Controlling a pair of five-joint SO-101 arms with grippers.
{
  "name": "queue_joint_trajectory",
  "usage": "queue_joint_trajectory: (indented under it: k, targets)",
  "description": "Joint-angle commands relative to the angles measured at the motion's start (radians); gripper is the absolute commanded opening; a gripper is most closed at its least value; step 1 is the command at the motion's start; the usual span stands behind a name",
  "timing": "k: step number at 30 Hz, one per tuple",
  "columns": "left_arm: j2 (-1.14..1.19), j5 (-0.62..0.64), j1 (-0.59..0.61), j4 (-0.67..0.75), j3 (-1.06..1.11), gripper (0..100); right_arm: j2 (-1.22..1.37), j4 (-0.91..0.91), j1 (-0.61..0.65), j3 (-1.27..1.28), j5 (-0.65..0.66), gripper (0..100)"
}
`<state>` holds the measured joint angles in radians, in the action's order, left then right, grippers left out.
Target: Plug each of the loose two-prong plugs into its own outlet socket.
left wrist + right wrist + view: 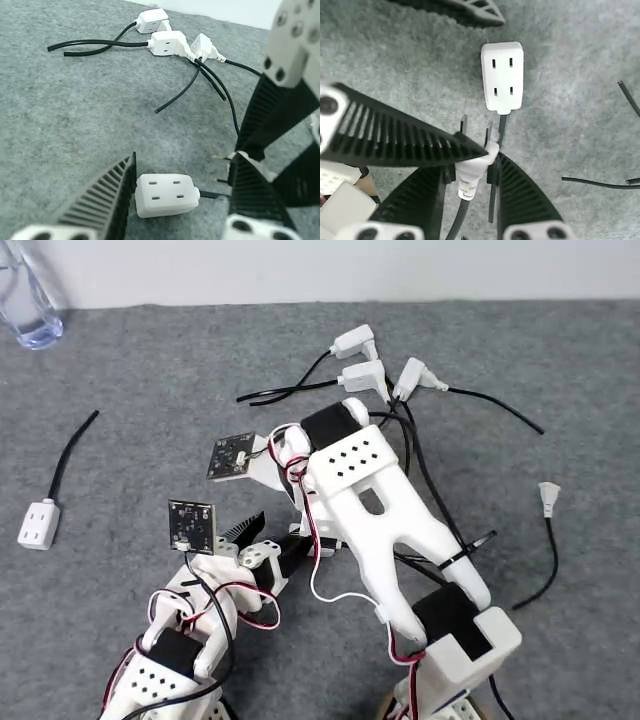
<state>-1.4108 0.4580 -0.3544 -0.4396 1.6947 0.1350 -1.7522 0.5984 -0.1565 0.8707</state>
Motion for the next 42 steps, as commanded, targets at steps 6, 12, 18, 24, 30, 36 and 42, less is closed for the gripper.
queue_joint_trajectory:
  k: [6, 12, 18, 24, 30, 36, 42]
  targets:
    - [0.005, 0.002, -0.008, -0.002, -0.005, 29, -0.139, -0.045, 0.047, -0.054, -0.015, 0.9]
    - [0.005, 0.002, -0.008, -0.002, -0.005, 29, -0.231, -0.045, 0.047, -0.029, -0.037, 0.9]
    - [0.005, 0.002, -0.008, -0.002, -0.005, 29, -0.237, -0.045, 0.045, -0.006, -0.044, 0.9]
    - [0.005, 0.002, -0.008, -0.002, -0.005, 29, -0.237, -0.044, 0.045, -0.005, -0.044, 0.9]
    - [0.000, 0.002, -0.009, -0.028, -0.005, 29, -0.237, -0.042, 0.045, -0.006, -0.044, 0.9]
    - [0.000, 0.002, -0.009, -0.028, -0.005, 29, -0.274, -0.041, 0.048, -0.006, -0.043, 0.9]
    - [-0.002, 0.002, 0.000, -0.025, -0.005, 29, -0.269, -0.041, 0.044, 0.003, -0.035, 0.9]
